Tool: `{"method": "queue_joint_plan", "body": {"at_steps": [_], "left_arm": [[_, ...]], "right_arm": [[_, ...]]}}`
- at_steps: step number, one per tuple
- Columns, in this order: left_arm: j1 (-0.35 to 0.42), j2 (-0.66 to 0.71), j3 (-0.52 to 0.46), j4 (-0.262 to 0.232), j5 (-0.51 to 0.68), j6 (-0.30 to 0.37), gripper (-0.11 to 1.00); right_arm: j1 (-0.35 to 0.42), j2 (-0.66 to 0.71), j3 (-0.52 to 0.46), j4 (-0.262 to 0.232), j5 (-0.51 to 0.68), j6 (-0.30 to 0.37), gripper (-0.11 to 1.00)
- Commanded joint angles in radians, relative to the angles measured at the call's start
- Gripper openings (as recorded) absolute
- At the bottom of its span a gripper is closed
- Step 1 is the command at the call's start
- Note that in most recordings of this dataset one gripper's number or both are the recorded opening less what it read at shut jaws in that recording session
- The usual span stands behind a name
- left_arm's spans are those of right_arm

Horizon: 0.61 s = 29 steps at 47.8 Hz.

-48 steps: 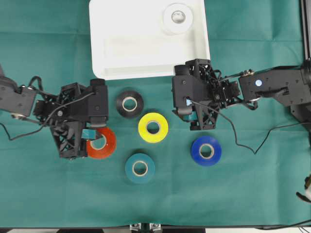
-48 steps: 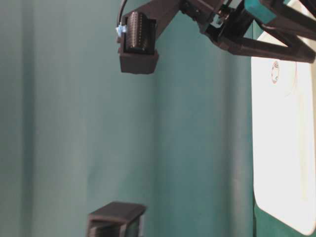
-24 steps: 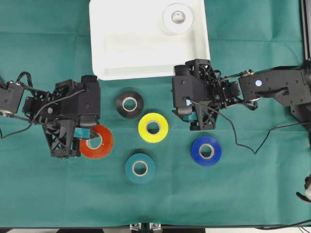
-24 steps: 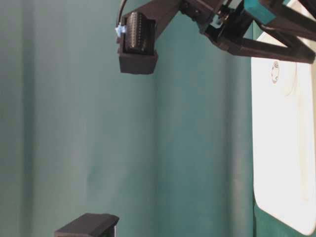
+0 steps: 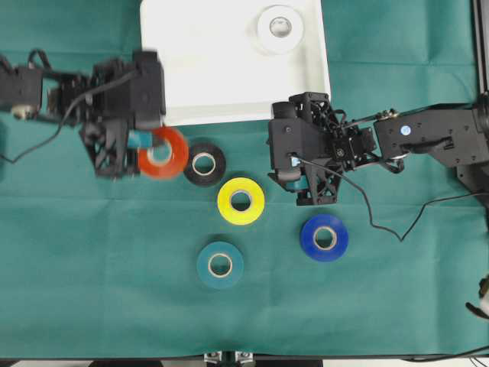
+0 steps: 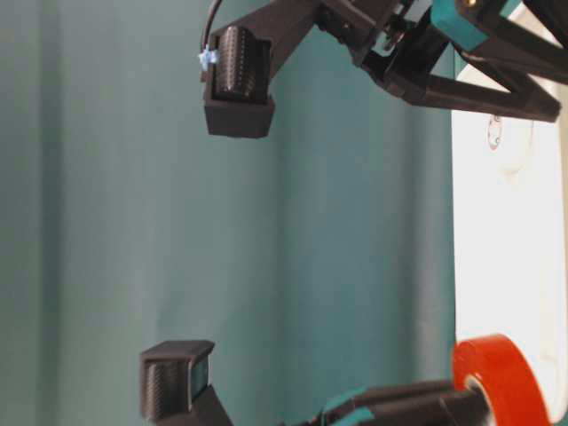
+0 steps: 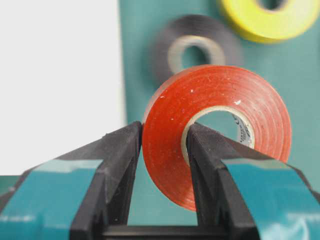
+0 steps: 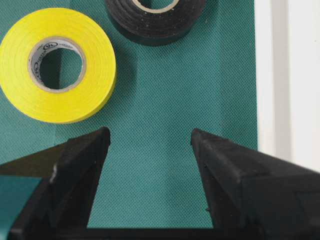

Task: Put the tape alternately from left to right into the white case.
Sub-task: 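Lift the orange roll and carry it into the tray's left side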

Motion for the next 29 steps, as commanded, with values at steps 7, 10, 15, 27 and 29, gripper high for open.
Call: {"method": "queue_joint_plan", "body": {"at_steps": [7,10,15,27,29], "left_arm": [[0.115,-0.017,-0.017,0.003,-0.008,0.069,-0.03],[0.141,-0.011,-0.021,0.003,-0.014,0.087,-0.03],[0.178,0.003,-0.031,0.003,-0.032,0.117,-0.03],[0.273,0.075,-0.072,0.005,-0.084,0.221,-0.03],[0.287,0.091,-0.081,0.003,-0.084,0.241,-0.03]], "right_arm": [[0.002,-0.020,-0.023,-0.003,-0.006,0.002,0.73],[0.002,-0.020,-0.023,-0.003,-0.006,0.002,0.73],[0.000,-0.020,-0.023,-0.003,-0.006,0.002,0.73],[0.002,-0.020,-0.023,-0.003,-0.006,0.002,0.73],[0.002,-0.018,-0.021,-0.003,-0.006,0.002,0.73]]}}
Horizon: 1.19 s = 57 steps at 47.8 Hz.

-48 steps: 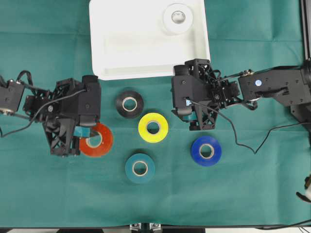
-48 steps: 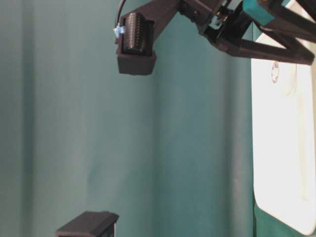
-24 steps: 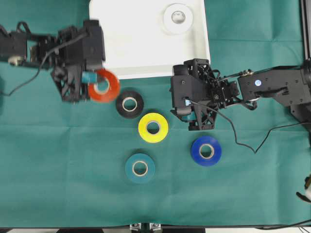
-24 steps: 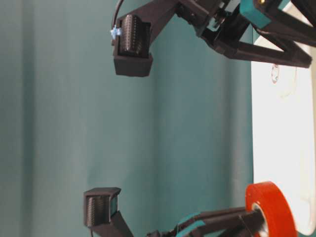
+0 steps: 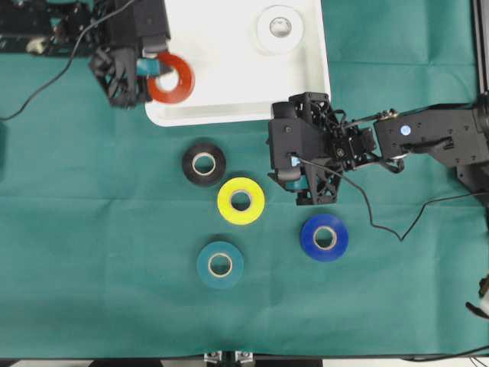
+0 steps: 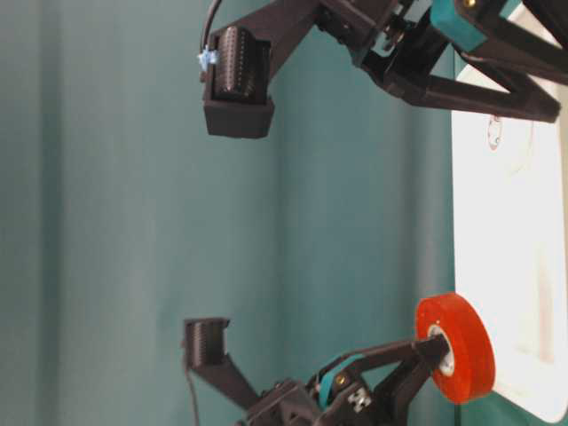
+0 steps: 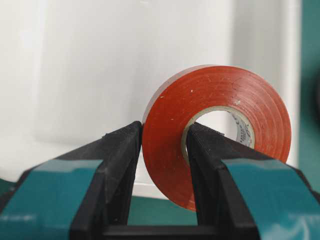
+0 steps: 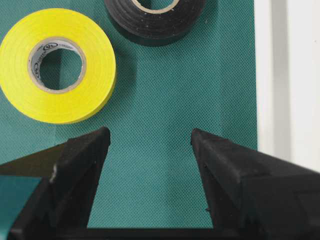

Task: Put the tape alternately from left to right into the white case.
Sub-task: 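Lift the orange roll and carry it into the tray's left side, then release the orange roll in the tray and withdraw the left gripper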

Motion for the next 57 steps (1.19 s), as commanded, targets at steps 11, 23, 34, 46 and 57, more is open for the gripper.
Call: {"method": "queue_joint_plan", "body": {"at_steps": [11,23,34,46,57], "left_arm": [[0.089,0.101,-0.106,0.002,-0.029,0.117,-0.03],[0.138,0.190,-0.170,0.002,-0.037,0.193,-0.03],[0.169,0.222,-0.181,0.002,-0.035,0.236,-0.03],[0.178,0.229,-0.179,0.002,-0.037,0.258,-0.02],[0.179,0.229,-0.181,0.002,-0.037,0.258,0.04]], "right_arm": [[0.003,-0.020,-0.021,-0.003,-0.011,0.003,0.73],[0.003,-0.018,-0.020,-0.003,-0.017,0.003,0.73],[0.003,-0.018,-0.020,-0.003,-0.017,0.003,0.73],[0.003,-0.018,-0.020,-0.009,-0.020,0.003,0.73],[0.003,-0.018,-0.020,-0.012,-0.025,0.003,0.73]]}}
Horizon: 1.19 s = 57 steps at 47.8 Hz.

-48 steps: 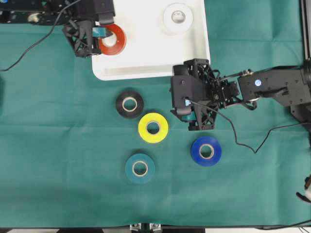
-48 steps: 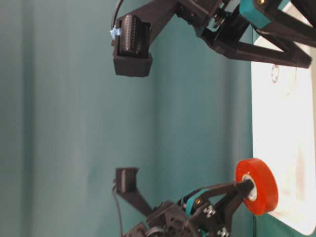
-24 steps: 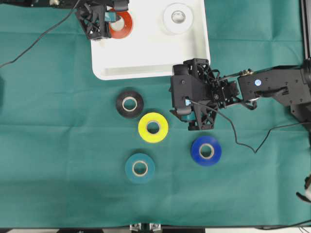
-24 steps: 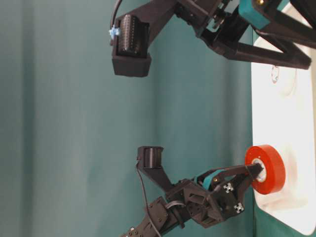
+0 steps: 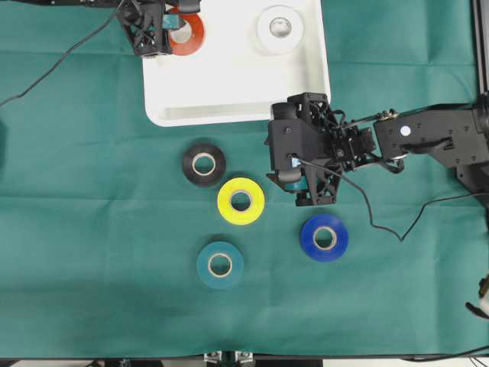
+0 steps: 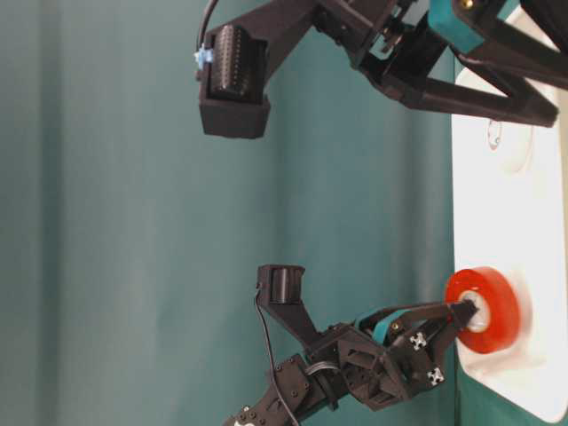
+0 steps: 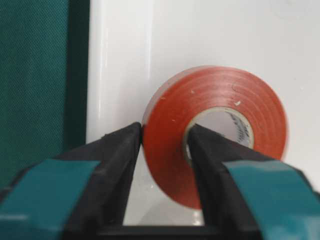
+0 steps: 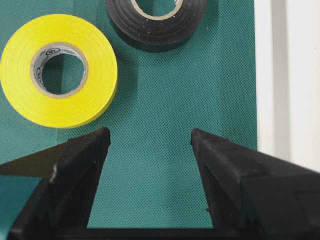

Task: Put the tape alternately from left to right into the white case.
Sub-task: 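Release the orange roll in the tray and withdraw the left gripper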

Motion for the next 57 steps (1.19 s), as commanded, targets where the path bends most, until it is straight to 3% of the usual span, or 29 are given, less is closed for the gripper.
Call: {"method": "queue_joint_plan", "body": {"at_steps": [1,6,13,15,20,31,57], "left_arm": [[0.003,-0.015,-0.025,0.002,-0.009,0.000,0.06],[0.003,-0.018,-0.018,0.002,-0.008,0.002,0.28],[0.003,-0.026,-0.009,0.002,-0.009,0.006,0.72],[0.002,-0.029,-0.008,0.003,-0.008,0.006,0.77],[0.002,-0.040,0.000,0.002,-0.009,0.006,0.71],[-0.031,-0.098,0.034,0.002,-0.008,0.002,0.69],[-0.318,-0.325,0.244,-0.003,-0.064,-0.014,0.69]], "right_arm": [[0.000,-0.018,-0.020,-0.003,-0.008,0.002,0.73],[0.002,-0.018,-0.017,-0.003,-0.008,0.002,0.73],[0.002,-0.018,-0.017,-0.003,-0.008,0.002,0.73],[0.002,-0.018,-0.015,-0.003,-0.008,0.002,0.73],[0.002,-0.018,-0.015,-0.003,-0.008,0.002,0.73],[0.002,-0.018,-0.015,-0.003,-0.008,0.002,0.73],[0.000,-0.018,-0.021,-0.023,-0.008,0.002,0.73]]}}
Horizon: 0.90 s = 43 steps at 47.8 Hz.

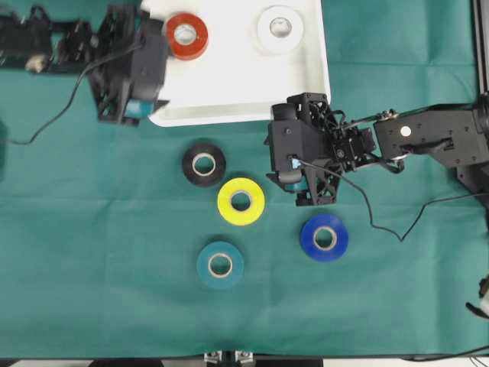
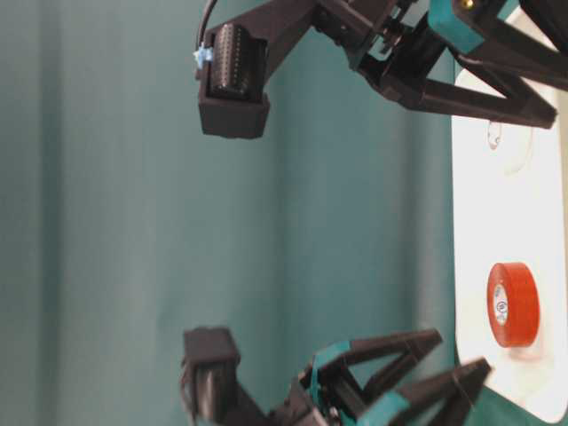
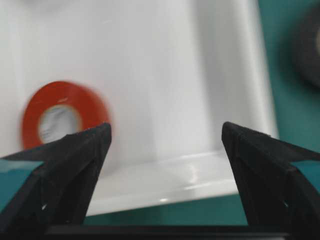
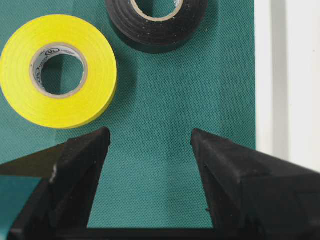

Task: Put the tape alternately from left to right into the white case.
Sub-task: 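Release the orange roll in the tray and withdraw the left gripper, then move the right gripper over the yellow tape roll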

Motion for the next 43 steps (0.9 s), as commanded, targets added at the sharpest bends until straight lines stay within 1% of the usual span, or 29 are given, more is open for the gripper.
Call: {"method": "queue_joint_plan", "body": {"at_steps": [1,4,12,17,27,34,43], "left_arm": [[-0.034,-0.044,0.014,-0.003,-0.023,-0.009,0.68],[-0.057,-0.055,0.031,-0.003,-0.029,-0.025,0.69],[-0.121,-0.072,0.049,-0.003,-0.028,-0.103,0.69],[-0.164,-0.080,0.048,-0.003,-0.029,-0.146,0.69],[-0.242,-0.084,0.049,-0.003,-0.029,-0.210,0.68],[-0.285,-0.084,0.049,-0.003,-0.029,-0.265,0.68],[-0.322,-0.084,0.052,-0.003,-0.026,-0.334,0.68]], "right_arm": [[0.000,-0.018,-0.020,-0.006,-0.008,0.000,0.73],[0.002,-0.018,-0.021,-0.008,-0.008,0.000,0.73],[0.002,-0.018,-0.021,-0.006,-0.011,0.000,0.73],[0.000,-0.018,-0.021,-0.006,-0.015,0.000,0.73],[0.000,-0.018,-0.021,-0.006,-0.015,0.000,0.73],[0.002,-0.018,-0.020,-0.008,-0.020,0.002,0.73],[0.000,-0.018,-0.020,-0.006,-0.023,0.003,0.73]]}}
